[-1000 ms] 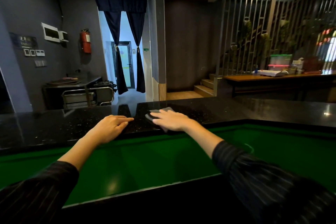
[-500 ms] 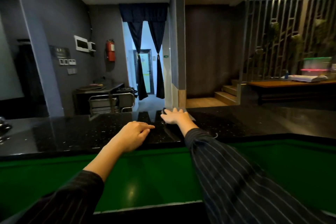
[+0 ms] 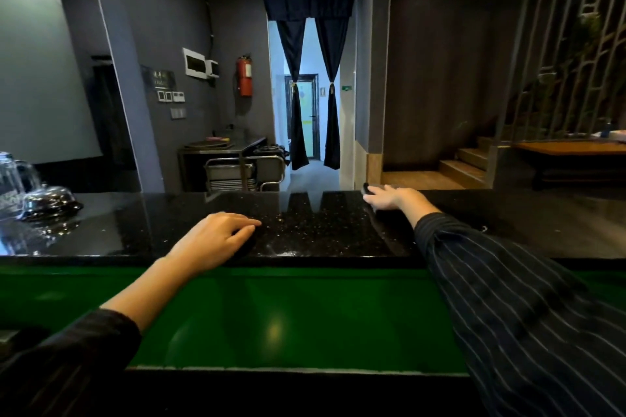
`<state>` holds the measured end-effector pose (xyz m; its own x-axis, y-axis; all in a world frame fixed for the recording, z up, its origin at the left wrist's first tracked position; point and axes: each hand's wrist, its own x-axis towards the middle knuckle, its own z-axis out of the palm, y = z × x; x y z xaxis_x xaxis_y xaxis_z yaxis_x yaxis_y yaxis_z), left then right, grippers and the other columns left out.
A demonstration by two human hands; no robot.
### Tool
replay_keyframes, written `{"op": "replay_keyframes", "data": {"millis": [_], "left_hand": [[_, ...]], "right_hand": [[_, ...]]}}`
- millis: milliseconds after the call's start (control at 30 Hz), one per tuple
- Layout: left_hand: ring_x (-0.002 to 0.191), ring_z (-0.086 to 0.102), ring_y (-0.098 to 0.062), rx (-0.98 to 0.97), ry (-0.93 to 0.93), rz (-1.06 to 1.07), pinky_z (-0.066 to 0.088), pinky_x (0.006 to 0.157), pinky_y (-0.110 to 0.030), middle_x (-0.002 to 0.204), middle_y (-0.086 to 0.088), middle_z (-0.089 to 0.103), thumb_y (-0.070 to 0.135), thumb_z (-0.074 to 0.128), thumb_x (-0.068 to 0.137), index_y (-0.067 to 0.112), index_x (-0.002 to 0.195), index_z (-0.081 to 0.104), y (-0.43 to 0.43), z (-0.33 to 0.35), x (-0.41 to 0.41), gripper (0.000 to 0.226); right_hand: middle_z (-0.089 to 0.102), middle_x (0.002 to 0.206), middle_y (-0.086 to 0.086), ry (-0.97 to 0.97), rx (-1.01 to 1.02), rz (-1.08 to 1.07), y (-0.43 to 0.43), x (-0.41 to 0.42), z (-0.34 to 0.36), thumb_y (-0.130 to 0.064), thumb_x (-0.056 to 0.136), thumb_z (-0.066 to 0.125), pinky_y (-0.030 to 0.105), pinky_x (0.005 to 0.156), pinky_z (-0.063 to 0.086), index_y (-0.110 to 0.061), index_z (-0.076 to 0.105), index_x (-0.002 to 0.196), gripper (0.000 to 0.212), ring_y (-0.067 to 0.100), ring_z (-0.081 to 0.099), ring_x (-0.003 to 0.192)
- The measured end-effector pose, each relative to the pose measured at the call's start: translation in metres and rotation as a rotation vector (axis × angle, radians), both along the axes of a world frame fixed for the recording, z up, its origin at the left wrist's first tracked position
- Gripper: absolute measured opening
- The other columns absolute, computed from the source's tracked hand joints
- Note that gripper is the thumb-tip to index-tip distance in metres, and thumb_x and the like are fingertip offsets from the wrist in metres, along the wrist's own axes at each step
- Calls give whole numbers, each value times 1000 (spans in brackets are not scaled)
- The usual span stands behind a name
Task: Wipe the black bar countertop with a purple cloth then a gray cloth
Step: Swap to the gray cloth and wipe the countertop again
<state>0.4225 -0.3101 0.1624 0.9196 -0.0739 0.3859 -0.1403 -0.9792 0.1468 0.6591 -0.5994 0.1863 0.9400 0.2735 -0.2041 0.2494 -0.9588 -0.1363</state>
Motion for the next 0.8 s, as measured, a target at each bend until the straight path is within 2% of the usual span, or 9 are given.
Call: {"op": "replay_keyframes", "data": {"millis": [133,233,367,500,600,633,700,733,800], "left_hand": [[126,51,-11,4,-16,28,36,104,-26,134,4,58,44,30,85,28,126,61,0,-2,6,54],[130,47,-10,1,14,35,36,105,-26,137,2,55,42,29,85,29,128,58,2,-4,5,54],[128,50,-15,-45,5,35,39,104,-28,136,1,55,29,41,97,27,127,59,5,-1,3,36],[115,60,-20,-76,-29,59,46,94,-30,129,0,60,25,43,95,23,119,66,2,1,-3,33],[114,60,-20,-110,-20,77,47,95,-30,129,-2,61,24,43,95,21,119,66,0,2,-5,33],[109,63,-19,-117,-18,79,47,92,-28,129,-3,61,23,43,95,20,119,66,0,2,-6,33],[80,67,-12,-129,-32,81,49,74,-24,126,-4,63,23,43,95,21,119,67,0,1,-5,33],[63,62,-6,-136,-45,81,46,63,-20,124,-4,65,23,43,95,22,118,68,1,-1,-4,33],[45,51,-3,-150,-59,85,40,51,-16,117,-5,69,24,44,94,22,115,69,2,-3,-1,33]], "right_hand": [[6,164,12,-51,-10,-36,53,-3,3,-62,97,20,55,118,12,-29,9,156,68,37,9,149],[7,164,8,-52,-30,116,124,-5,-2,-68,91,21,57,118,13,-30,11,155,75,36,9,150],[10,164,10,-84,-11,352,204,-56,-7,-65,92,21,57,118,13,-33,14,154,70,37,14,149],[10,164,3,-52,39,490,192,-88,-6,-58,97,21,55,119,8,-38,14,154,61,33,10,150],[14,163,5,-41,99,469,137,-82,-3,-43,104,24,45,121,9,-28,18,155,53,27,12,151],[14,163,5,-58,116,414,114,-75,-3,-41,105,24,43,121,9,-27,19,155,52,26,13,150],[12,164,5,-88,109,264,63,-56,-5,-45,104,21,48,121,8,-29,18,155,53,28,11,150],[10,164,5,-95,97,182,44,-45,-7,-50,102,20,52,121,7,-33,17,154,55,30,10,150],[6,165,2,-97,66,46,21,-32,-10,-59,98,18,54,120,5,-38,14,154,59,31,7,151]]}}
